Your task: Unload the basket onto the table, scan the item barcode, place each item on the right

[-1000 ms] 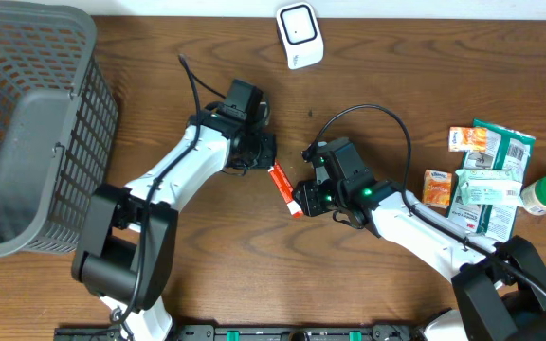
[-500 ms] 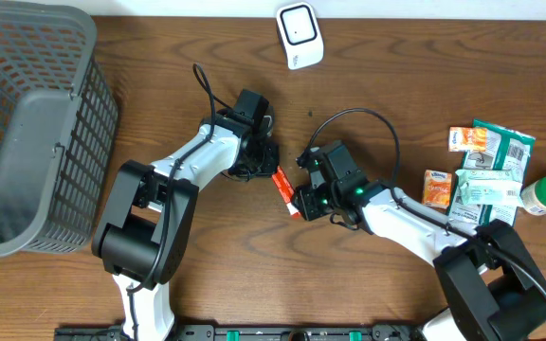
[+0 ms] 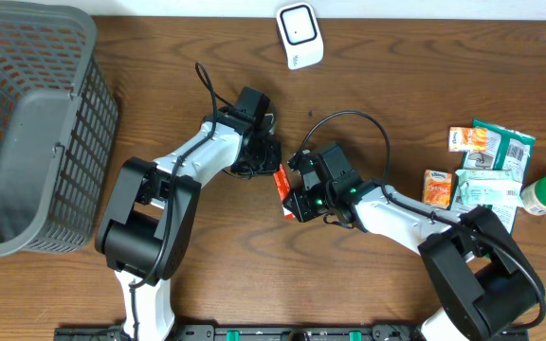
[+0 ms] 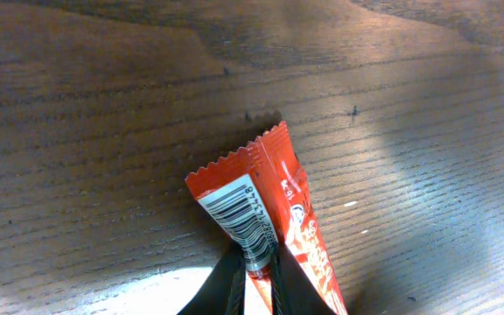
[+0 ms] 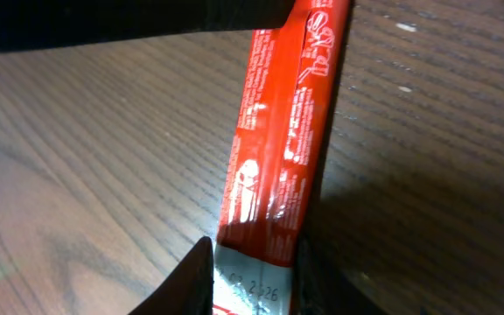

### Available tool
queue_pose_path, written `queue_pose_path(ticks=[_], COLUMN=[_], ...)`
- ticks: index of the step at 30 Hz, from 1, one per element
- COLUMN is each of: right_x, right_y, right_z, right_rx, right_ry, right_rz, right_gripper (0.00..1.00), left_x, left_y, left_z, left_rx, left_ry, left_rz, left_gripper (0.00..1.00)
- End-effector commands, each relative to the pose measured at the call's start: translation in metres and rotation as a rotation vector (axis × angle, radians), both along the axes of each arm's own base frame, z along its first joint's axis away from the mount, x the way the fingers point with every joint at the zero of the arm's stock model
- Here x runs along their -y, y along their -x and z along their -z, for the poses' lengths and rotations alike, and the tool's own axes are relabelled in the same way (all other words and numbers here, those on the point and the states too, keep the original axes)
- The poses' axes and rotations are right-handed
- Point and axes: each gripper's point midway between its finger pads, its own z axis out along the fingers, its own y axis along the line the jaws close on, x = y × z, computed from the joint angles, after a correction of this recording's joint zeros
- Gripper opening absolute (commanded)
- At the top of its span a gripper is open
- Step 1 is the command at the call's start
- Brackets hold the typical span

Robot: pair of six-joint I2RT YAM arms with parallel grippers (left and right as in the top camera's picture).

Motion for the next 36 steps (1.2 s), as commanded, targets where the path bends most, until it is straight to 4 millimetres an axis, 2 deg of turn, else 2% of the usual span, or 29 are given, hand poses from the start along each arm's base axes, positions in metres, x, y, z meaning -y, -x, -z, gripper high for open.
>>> queue_pose_path(ticks=[1, 3, 6, 10, 12, 14, 19, 23, 25, 26, 28, 31, 33, 35, 36], right_x=[0.005, 0.003, -0.003, -0.009, -0.009, -0.010, -0.010, -0.005, -0.001, 0.001, 0.006, 0.015, 0.020, 0.027, 0.029], right_y=[0.008, 0.007, 0.008, 0.011, 0.012, 0.011, 0.003, 0.001, -0.003, -0.005, -0.007, -0.009, -0.009, -0.007, -0.004], right_z=[0.020, 0.021, 0.024, 0.035, 0.038, 0.037, 0.018, -0.012, -0.029, -0.038, -0.051, -0.066, -0.066, -0.060, -0.057], right_rx=[-0.007, 0.029, 0.067, 0.073, 0.085, 0.093, 0.127, 0.156, 0.228, 0.274, 0.350, 0.393, 0.356, 0.284, 0.251], right_ry=[0.085, 0.115, 0.147, 0.186, 0.205, 0.207, 0.179, 0.157, 0.171, 0.189, 0.228, 0.255, 0.243, 0.231, 0.222], right_rz=[-0.001, -0.003, 0.002, 0.059, 0.059, 0.060, 0.054, 0.060, 0.029, -0.003, -0.055, -0.041, 0.016, 0.090, 0.097], right_gripper=[0.20, 0.18, 0.24, 0.23, 0.18, 0.03, 0.01, 0.01, 0.01, 0.01, 0.01, 0.01, 0.01, 0.01, 0.08], left_x=[-0.024, -0.024, -0.024, -0.024, -0.024, -0.024, -0.025, -0.028, -0.032, -0.035, -0.041, -0.053, -0.060, -0.064, -0.064], left_y=[0.021, 0.021, 0.021, 0.022, 0.023, 0.023, 0.016, 0.000, -0.010, -0.015, -0.021, -0.019, -0.012, -0.006, -0.005], left_z=[0.053, 0.053, 0.053, 0.053, 0.053, 0.053, 0.042, 0.006, -0.023, -0.040, -0.072, -0.123, -0.140, -0.148, -0.149], left_rx=[-0.094, -0.094, -0.095, -0.099, -0.101, -0.101, -0.074, 0.007, 0.073, 0.111, 0.179, 0.271, 0.288, 0.293, 0.292], left_ry=[-0.134, -0.134, -0.135, -0.137, -0.137, -0.137, -0.124, -0.083, -0.053, -0.036, -0.009, 0.024, 0.029, 0.028, 0.027], left_rz=[-0.009, -0.008, -0.008, -0.008, -0.008, -0.008, -0.017, -0.046, -0.068, -0.083, -0.104, -0.135, -0.146, -0.146, -0.143], left_gripper=[0.12, 0.12, 0.11, 0.11, 0.11, 0.11, 0.11, 0.11, 0.17, 0.25, 0.34, 0.54, 0.54, 0.54, 0.52])
